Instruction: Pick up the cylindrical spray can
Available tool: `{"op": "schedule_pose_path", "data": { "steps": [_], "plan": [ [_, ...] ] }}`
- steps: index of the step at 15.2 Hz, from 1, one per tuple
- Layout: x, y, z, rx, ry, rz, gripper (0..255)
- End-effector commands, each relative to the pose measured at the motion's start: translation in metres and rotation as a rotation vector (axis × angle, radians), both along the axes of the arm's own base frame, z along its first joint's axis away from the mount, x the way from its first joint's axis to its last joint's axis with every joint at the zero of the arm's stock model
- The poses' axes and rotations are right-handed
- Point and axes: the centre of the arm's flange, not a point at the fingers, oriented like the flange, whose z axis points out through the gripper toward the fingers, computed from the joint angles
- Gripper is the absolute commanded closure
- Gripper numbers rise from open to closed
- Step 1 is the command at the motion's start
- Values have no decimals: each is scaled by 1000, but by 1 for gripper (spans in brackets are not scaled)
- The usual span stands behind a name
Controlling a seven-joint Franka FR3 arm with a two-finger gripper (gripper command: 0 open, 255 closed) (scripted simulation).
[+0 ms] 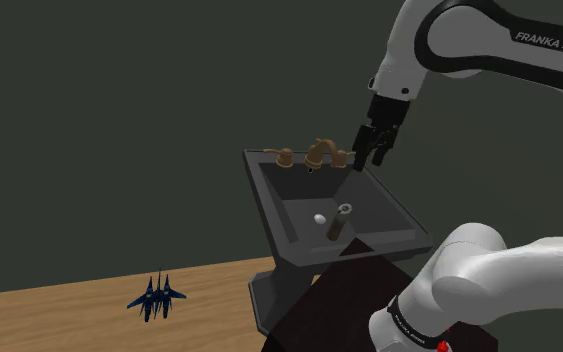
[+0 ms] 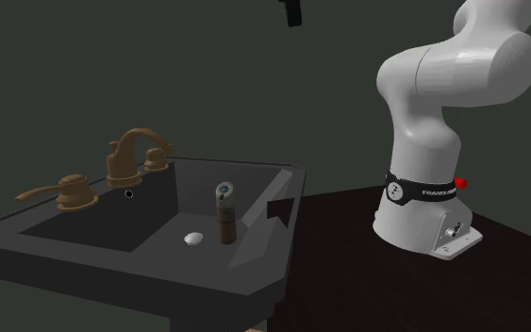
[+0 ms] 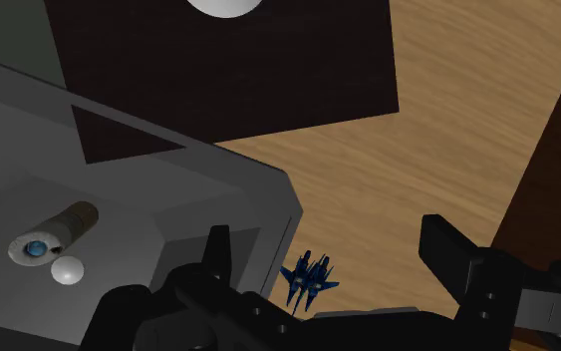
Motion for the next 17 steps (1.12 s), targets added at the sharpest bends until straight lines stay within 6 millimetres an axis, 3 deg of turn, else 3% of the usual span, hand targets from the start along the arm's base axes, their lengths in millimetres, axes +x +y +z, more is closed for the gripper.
{"op": "schedule_pose_path", "data": {
  "steps": [1, 17],
  "plan": [
    [0, 0, 0, 0, 0, 0, 0],
    [61, -114, -161, -92, 79, 20, 0]
  ]
}}
